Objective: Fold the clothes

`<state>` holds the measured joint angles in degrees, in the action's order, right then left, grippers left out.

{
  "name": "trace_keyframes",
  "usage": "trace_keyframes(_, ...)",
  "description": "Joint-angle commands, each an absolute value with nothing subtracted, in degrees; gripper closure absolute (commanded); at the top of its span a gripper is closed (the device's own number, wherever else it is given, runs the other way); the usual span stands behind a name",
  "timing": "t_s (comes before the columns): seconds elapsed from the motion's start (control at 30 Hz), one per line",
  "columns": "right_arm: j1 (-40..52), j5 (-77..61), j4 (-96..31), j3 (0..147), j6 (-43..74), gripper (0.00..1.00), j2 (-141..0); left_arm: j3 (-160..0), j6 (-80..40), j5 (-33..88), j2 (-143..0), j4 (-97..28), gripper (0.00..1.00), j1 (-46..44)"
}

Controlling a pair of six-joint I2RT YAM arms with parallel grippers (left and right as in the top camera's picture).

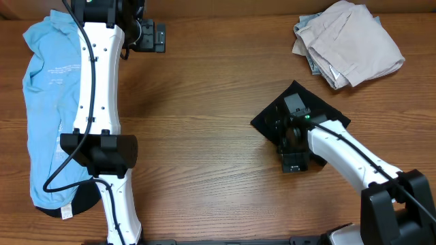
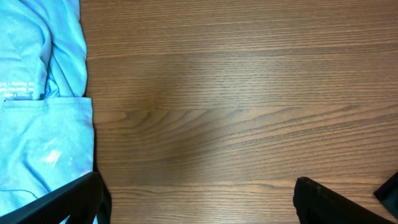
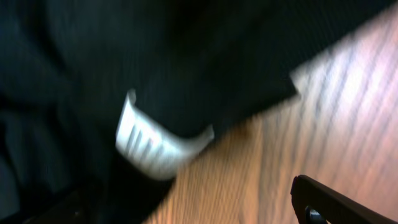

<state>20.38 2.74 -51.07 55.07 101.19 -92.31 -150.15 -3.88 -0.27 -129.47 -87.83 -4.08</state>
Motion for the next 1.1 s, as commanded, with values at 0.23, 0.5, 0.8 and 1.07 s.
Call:
trace_keyframes(0.23, 20.47, 16.47, -45.82, 53.17, 103.26, 0.05, -91.96, -150.45, -2.57, -0.43, -130.02, -87.72, 0.0, -3.66)
trace_keyframes(0.5, 20.47, 16.51, -49.76, 52.93, 98.52, 0.19, -92.44, -150.45, -2.55, -0.58, -130.02, -87.11, 0.0, -3.33)
trace_keyframes(0.8, 20.47, 16.93, -50.61, 52.82, 95.48, 0.04, -92.53, -150.45, -2.57, -0.56, -130.02, -87.13, 0.0, -3.33)
trace_keyframes(1.07, 20.47, 14.94, -43.33, 51.55, 85.17, 0.09, -96.14, -150.45, -2.57, -0.6, -130.02, -86.3, 0.0, -3.33)
